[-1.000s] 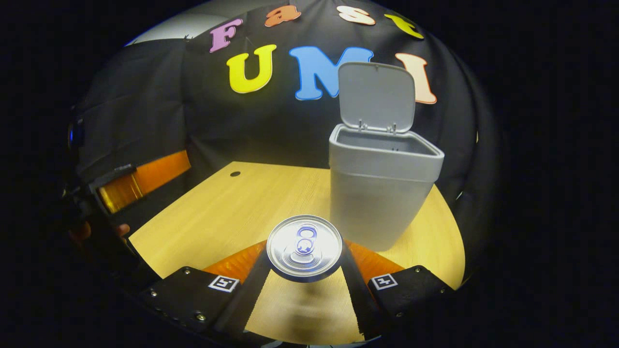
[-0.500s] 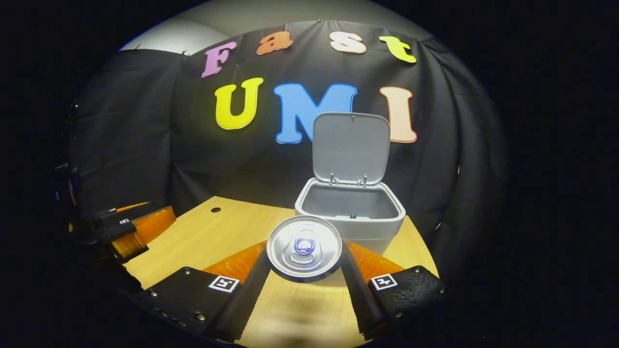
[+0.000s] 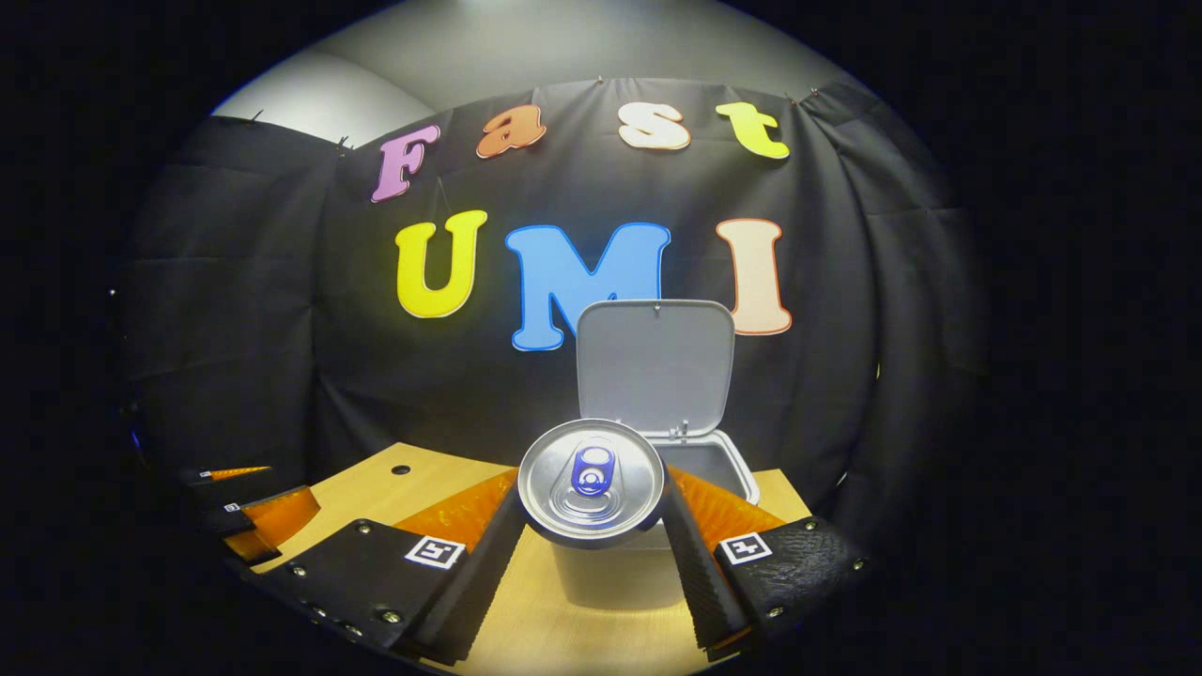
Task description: Press the lid of the desktop garbage bin to open it, pick up the crumpled paper on the desktop and throw it into the bin, then pick up the pop can on the desktop and drop it into the bin, and finally close the garbage bin lid.
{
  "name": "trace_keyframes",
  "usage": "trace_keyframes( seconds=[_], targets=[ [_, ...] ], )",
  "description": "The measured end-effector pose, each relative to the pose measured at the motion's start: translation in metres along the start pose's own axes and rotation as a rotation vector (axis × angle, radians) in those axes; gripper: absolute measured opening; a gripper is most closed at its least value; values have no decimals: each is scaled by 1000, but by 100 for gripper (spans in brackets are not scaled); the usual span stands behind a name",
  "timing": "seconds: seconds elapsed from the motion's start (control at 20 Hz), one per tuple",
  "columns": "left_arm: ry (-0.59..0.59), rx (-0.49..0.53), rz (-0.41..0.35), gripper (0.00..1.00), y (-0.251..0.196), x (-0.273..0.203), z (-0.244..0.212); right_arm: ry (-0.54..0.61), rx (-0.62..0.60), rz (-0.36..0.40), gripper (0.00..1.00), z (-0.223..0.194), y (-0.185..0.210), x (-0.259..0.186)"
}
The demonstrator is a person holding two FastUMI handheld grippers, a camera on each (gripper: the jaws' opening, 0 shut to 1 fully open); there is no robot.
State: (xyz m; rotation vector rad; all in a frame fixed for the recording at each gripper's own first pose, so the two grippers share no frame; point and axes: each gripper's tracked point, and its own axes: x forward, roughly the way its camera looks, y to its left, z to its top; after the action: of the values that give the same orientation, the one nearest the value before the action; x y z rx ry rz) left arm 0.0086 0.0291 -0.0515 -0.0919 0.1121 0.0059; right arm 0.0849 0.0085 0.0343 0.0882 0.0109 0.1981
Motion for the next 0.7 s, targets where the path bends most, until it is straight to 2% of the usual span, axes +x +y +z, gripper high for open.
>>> trace_keyframes(
  seconds=[0.25,0.7],
  targets=[
    [-10,6,-3,96,-5,1,6,-11,-21,-34,83,6,-21,38],
    [4,6,22,96,-2,-8,2,107,-26,-84,83,-25,-53,90]
  ],
)
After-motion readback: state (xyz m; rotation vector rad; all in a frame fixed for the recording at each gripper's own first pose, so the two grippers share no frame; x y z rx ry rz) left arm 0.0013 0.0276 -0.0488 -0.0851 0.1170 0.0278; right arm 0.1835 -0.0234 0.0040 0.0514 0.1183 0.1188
